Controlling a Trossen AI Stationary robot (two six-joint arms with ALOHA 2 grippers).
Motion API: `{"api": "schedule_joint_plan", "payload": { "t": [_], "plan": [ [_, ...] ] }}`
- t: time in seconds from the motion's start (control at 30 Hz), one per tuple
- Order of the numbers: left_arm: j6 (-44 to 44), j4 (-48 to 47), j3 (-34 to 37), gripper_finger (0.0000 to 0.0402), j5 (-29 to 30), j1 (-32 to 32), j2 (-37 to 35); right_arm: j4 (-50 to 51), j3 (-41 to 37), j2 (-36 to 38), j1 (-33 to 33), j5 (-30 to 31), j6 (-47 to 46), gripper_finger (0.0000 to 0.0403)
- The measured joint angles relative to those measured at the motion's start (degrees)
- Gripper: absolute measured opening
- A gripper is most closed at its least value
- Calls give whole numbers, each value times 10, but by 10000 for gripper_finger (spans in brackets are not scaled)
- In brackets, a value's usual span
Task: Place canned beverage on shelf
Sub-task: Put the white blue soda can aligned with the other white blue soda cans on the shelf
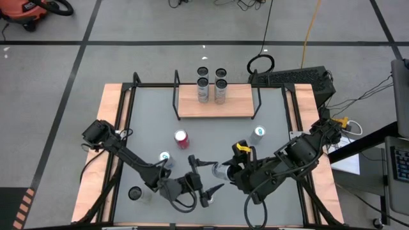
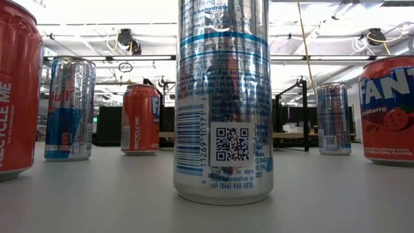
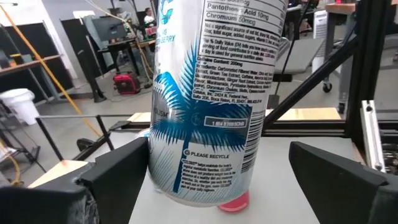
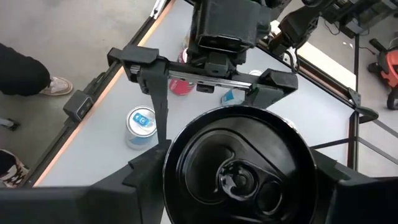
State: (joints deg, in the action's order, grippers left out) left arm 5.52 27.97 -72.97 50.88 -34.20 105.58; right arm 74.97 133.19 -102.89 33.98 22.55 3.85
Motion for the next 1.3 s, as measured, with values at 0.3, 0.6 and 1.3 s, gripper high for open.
{"api": "schedule_joint_plan", "payload": {
  "t": [0.3, 0.6, 1.3],
  "plan": [
    [13, 2, 0, 384, 19, 6, 0, -2, 0, 0, 0, -16, -12, 233],
    [13, 0, 0, 326, 14, 8, 0, -16, 0, 0, 0, -18, -7, 233],
    [19, 0, 0, 234, -4, -4, 0, -23, 0, 0, 1, -47, -14, 237]
  ]
}}
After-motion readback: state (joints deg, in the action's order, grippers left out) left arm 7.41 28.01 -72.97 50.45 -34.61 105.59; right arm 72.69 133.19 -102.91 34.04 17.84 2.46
